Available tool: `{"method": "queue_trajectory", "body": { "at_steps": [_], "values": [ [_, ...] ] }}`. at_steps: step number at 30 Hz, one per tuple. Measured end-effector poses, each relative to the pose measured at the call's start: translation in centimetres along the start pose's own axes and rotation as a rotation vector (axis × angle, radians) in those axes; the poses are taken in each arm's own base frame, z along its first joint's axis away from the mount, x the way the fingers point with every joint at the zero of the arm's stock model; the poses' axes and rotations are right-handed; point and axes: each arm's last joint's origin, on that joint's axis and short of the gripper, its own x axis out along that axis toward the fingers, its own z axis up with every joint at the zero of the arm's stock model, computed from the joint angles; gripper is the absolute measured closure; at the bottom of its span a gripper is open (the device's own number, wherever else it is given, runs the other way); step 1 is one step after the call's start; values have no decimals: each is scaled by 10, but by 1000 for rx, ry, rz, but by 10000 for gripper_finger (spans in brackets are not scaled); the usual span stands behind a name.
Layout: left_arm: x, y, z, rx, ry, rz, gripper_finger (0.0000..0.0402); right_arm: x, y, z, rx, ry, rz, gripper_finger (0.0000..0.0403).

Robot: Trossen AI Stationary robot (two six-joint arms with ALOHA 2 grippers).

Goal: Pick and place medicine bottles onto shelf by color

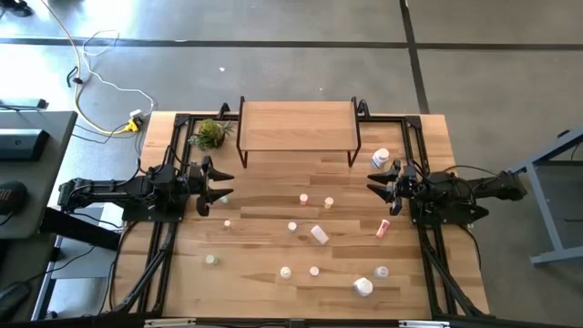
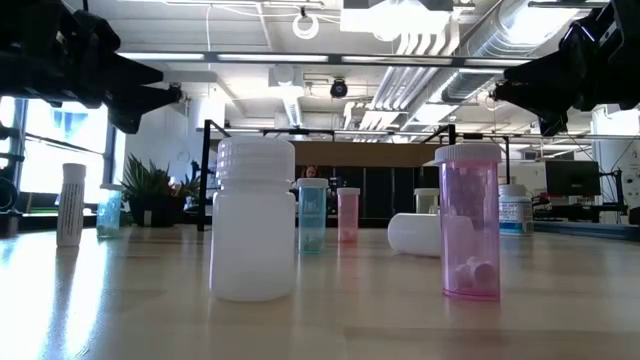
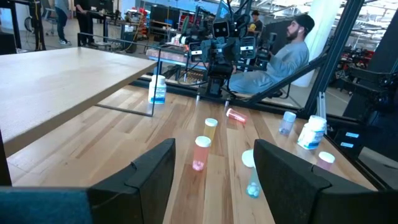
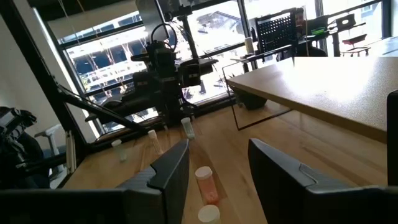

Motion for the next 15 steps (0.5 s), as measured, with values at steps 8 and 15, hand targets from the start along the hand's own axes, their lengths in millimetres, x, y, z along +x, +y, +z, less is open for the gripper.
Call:
{"method": "queue_trajectory", "body": {
  "at_steps": [8, 15],
  "values": [
    [0, 0, 0, -215, -3, 10, 193, 0, 0, 0, 0, 0, 0, 247],
    [0, 0, 2, -432, -23, 7, 193, 0, 0, 0, 0, 1, 0, 247]
  ]
}}
